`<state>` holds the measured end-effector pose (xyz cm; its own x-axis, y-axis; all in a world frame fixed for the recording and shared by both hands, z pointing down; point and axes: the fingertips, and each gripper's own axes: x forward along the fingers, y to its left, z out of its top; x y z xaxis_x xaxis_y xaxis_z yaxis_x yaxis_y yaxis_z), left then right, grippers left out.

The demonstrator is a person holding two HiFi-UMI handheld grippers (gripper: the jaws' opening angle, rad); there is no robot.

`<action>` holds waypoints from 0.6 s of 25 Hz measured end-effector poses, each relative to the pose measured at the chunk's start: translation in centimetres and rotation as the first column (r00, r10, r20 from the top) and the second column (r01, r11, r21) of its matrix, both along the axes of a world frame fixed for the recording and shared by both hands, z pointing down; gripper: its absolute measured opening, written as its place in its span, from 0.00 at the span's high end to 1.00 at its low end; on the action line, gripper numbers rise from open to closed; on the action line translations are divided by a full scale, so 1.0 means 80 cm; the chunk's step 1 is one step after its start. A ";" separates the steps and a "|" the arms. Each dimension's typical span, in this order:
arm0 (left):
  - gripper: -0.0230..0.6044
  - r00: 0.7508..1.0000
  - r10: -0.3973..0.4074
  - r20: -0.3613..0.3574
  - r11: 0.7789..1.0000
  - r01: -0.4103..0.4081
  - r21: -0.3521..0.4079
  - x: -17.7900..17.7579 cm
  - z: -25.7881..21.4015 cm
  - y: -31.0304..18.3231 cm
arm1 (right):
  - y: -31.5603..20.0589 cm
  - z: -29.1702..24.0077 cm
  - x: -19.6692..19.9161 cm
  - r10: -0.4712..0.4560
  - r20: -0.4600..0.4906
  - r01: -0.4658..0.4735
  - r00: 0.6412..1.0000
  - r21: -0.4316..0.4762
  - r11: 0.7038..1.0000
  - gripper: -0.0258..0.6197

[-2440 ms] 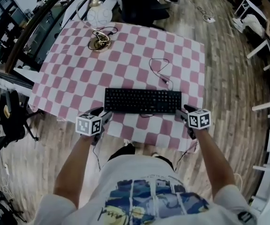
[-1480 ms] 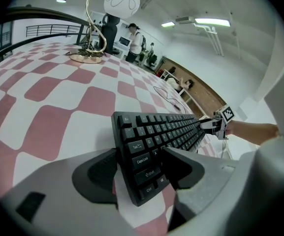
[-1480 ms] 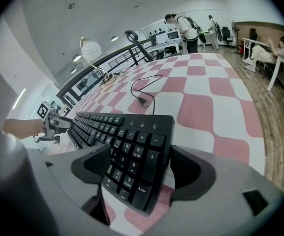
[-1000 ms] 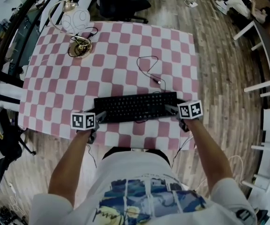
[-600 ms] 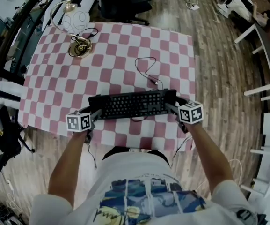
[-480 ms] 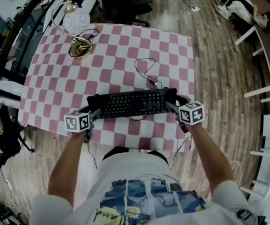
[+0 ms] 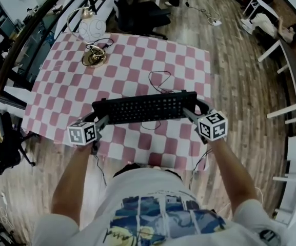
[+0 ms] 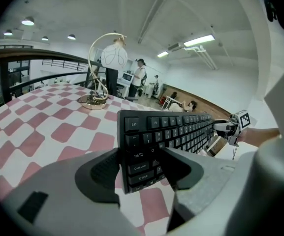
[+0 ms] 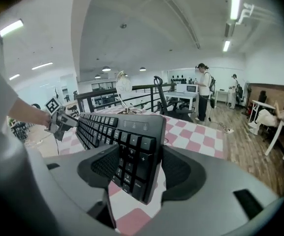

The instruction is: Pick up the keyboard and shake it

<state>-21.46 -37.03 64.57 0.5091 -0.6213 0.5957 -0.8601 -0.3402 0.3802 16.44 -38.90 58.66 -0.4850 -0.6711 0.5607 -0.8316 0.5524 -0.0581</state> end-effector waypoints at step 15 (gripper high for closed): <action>0.55 0.999 -0.044 -0.022 0.973 0.048 0.227 -0.013 -0.123 -0.014 | -0.011 -0.161 -0.024 -0.087 -0.106 0.120 0.990 0.362 0.924 0.55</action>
<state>-22.52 -38.12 54.74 0.4855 -0.7626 0.4275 -0.8709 -0.3796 0.3121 14.52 -39.74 45.79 -0.5239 -0.7862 0.3278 -0.7610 0.6049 0.2345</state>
